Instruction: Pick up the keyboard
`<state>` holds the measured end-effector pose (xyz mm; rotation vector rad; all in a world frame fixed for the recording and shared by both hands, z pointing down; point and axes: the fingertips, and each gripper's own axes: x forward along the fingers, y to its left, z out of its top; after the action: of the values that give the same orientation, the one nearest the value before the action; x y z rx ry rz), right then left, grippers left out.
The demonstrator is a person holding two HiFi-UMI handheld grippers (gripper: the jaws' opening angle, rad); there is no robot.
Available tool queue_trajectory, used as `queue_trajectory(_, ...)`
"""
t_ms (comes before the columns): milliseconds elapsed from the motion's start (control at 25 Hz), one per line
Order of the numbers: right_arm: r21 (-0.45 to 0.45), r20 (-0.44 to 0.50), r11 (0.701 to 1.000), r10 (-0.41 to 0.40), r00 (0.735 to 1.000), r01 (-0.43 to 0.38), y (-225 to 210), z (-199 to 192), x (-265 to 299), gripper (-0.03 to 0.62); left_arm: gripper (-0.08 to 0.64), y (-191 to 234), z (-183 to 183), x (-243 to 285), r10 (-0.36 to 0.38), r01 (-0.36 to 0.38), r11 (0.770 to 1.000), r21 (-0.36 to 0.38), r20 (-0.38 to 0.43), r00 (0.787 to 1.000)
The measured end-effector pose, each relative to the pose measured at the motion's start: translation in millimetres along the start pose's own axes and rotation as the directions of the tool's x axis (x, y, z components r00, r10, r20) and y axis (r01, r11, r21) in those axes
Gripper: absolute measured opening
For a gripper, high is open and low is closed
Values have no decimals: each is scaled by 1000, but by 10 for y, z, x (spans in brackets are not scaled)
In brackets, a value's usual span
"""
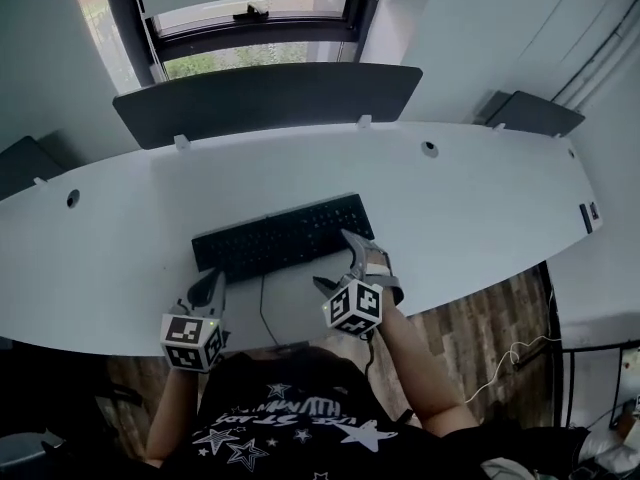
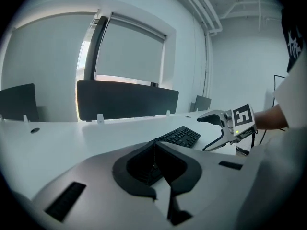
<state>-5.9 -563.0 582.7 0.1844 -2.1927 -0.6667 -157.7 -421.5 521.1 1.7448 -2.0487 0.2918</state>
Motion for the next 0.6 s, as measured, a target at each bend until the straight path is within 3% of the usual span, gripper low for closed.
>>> queue_trajectory(240,-208,-28,978,18,999,-23,-149,-75,432,529,15,59,-20,29,93,-92,995,-34,17,996)
queue_trajectory(440,-257,-61,958,114,992,-126,-111,-99,600,529,14,73,-63,-1,148,-148,988,-44,12,989)
queue_trajectory(600,-295,-81,932,194,978,-210,-129,-90,710,573,14,122,-141,-64,199,-198,977,-76,0,980)
